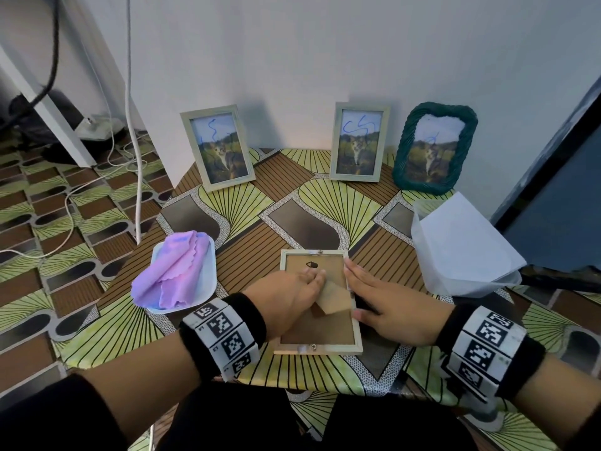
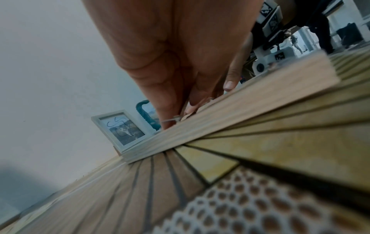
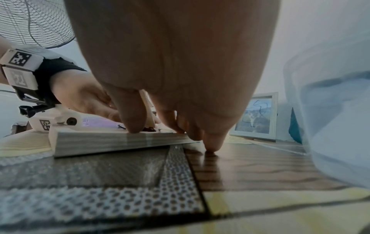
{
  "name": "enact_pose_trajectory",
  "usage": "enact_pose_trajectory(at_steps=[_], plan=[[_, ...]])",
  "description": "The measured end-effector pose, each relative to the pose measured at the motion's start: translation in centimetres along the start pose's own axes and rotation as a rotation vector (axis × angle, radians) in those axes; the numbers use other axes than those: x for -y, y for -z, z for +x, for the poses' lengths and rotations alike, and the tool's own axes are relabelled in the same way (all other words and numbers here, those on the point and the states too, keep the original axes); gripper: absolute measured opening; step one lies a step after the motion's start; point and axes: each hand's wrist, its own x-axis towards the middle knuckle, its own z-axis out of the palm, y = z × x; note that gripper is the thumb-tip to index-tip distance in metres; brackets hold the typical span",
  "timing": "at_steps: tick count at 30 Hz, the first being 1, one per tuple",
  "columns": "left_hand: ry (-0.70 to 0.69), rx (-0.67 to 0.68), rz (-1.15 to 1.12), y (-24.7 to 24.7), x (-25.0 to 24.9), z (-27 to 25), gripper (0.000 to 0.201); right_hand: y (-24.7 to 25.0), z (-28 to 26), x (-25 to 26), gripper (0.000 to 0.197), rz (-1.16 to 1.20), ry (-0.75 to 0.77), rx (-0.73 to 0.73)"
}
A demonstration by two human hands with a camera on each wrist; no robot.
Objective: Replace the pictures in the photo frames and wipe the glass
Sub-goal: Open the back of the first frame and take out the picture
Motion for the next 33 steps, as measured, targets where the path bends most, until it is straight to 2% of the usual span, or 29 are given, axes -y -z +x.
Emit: enact_pose_trajectory(at_steps=[3, 5, 14, 20, 24, 28, 31, 33], plan=[[0.052, -0.112, -0.156, 0.3, 0.8, -0.4, 0.044, 0.0, -0.1, -0.1, 0.078, 0.021, 0.009, 0.001], [0.054, -0.136, -0.208, 0.2, 1.3, -0.6, 0.040, 0.0, -0.2, -0.2, 0.078, 0.016, 0.010, -0.007], [0.046, -0.269, -0.364, -0.9, 1.9, -0.6, 0.044, 0.0, 0.0, -0.6, 0.083, 0.050, 0.049, -0.045], [0.014, -0.373, -0.489, -0.5, 1.0, -0.3, 0.041, 0.3, 0.0, -0.3, 0.067, 0.053, 0.044, -0.049], [0.054, -0.480, -0.540, 1.0, 2.0, -1.1, 0.040, 0.3, -0.2, -0.2, 0.077, 0.049, 0.034, -0.069], [0.099, -0.652, -0.604, 2.7, 4.1, -3.4, 0.039, 0.6, -0.3, -0.1, 0.082, 0.062, 0.018, -0.127], [0.179, -0.650, -0.502, 2.4, 5.7, -5.3, 0.041, 0.9, -0.2, -0.1, 0.082, 0.056, 0.014, -0.166], [0.216, -0.571, -0.457, 1.3, 6.5, -6.1, 0.041, 1.2, -0.3, -0.2, 0.082, 0.055, 0.010, -0.173]])
